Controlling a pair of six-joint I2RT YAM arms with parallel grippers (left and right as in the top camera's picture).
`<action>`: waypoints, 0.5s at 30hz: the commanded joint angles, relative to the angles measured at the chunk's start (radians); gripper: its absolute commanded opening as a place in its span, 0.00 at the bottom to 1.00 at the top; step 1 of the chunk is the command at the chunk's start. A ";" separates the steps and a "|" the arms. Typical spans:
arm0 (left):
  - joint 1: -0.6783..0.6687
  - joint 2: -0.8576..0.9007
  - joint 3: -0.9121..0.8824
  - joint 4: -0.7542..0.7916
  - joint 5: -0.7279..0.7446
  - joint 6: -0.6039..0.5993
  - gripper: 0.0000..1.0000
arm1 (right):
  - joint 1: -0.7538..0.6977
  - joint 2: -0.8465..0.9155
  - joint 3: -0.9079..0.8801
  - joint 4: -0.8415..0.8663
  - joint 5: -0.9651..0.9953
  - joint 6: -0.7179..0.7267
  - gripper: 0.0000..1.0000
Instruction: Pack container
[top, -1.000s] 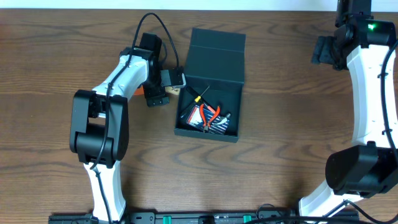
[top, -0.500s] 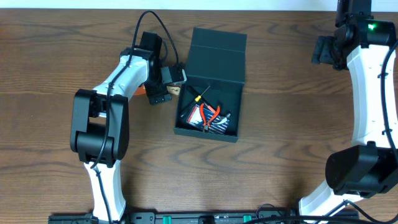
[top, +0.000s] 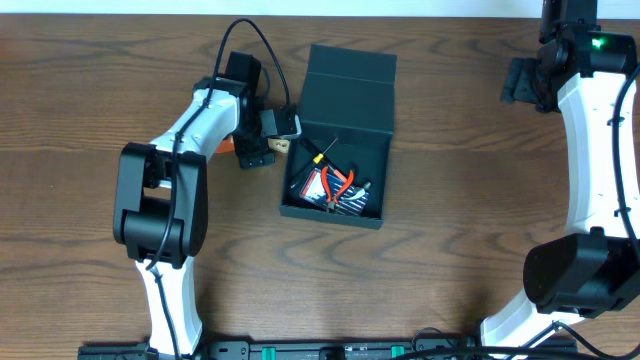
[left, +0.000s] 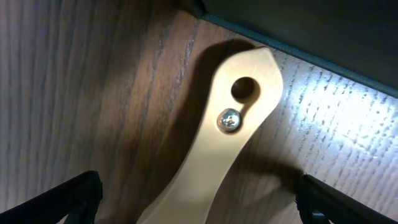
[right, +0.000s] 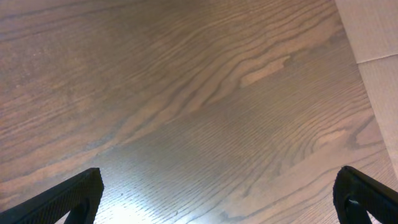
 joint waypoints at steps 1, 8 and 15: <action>0.013 0.074 -0.006 -0.025 0.000 0.026 0.99 | -0.002 -0.005 0.014 -0.001 0.013 0.008 0.99; 0.014 0.104 -0.006 -0.035 0.000 0.030 0.69 | -0.002 -0.005 0.014 -0.001 0.013 0.008 0.99; 0.014 0.104 -0.006 -0.029 0.000 0.030 0.45 | -0.002 -0.005 0.014 -0.001 0.013 0.008 0.99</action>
